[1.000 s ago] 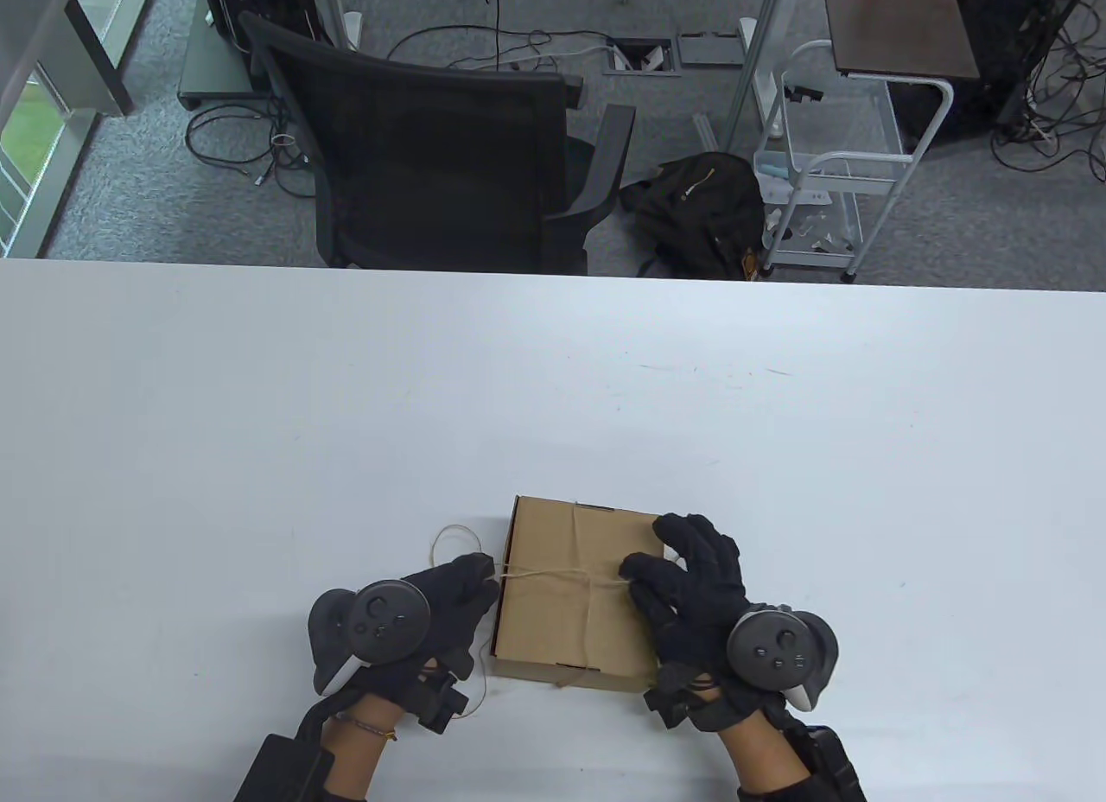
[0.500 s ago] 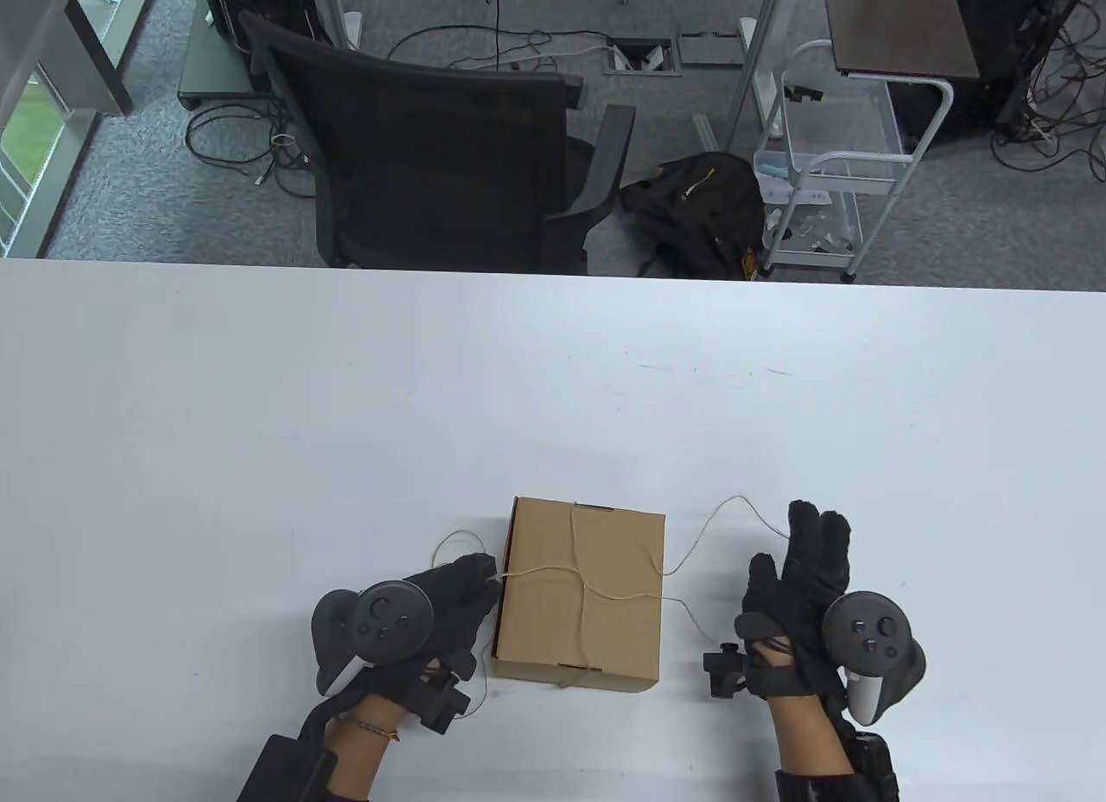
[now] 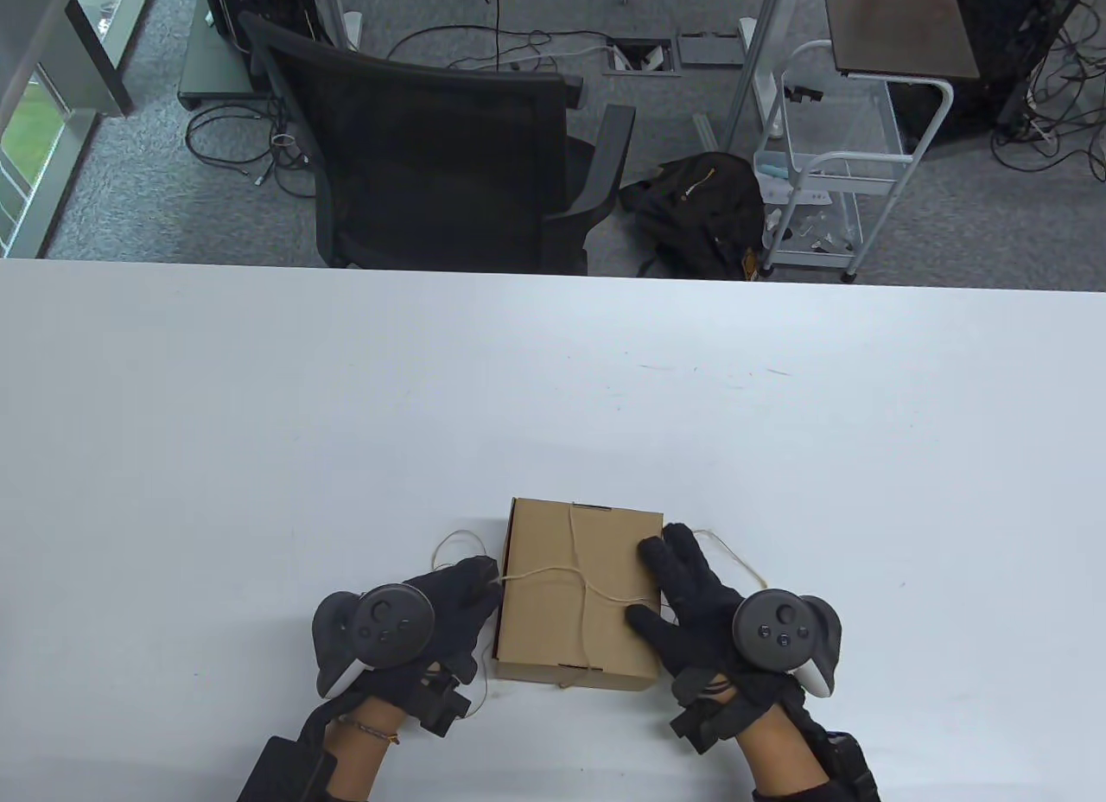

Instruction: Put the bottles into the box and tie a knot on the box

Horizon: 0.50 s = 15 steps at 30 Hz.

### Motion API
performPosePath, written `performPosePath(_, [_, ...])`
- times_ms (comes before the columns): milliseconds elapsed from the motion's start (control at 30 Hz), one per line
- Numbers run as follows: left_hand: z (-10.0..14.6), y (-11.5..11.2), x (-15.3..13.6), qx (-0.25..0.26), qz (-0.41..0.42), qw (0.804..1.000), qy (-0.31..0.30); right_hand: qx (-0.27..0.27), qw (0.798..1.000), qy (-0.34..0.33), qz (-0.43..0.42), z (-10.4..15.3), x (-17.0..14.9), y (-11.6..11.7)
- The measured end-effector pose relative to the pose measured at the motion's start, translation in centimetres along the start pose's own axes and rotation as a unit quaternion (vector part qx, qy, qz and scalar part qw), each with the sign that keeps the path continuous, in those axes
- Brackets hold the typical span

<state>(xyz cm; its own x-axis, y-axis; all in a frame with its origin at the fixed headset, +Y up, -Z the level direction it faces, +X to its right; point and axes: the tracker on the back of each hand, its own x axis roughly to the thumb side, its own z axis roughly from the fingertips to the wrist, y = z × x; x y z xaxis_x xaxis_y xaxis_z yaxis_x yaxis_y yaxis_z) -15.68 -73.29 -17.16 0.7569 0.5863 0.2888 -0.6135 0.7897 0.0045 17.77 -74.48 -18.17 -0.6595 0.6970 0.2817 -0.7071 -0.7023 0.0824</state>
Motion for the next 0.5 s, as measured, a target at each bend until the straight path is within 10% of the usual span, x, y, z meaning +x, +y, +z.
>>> performPosePath(167, [0.01,0.0,-0.03,-0.001,0.003,1.0,0.0,-0.007,1.0,0.024,0.004,0.28,-0.55,-0.93])
performPosePath(333, [0.04,-0.09,-0.01,-0.007,0.009,1.0,0.0,0.091,0.98,0.063,-0.166,0.4,-1.13,-1.1])
performPosePath(500, [0.07,-0.18,-0.2,-0.023,0.032,0.999,0.006,0.071,0.994,0.059,-0.06,0.21,-0.78,-1.14])
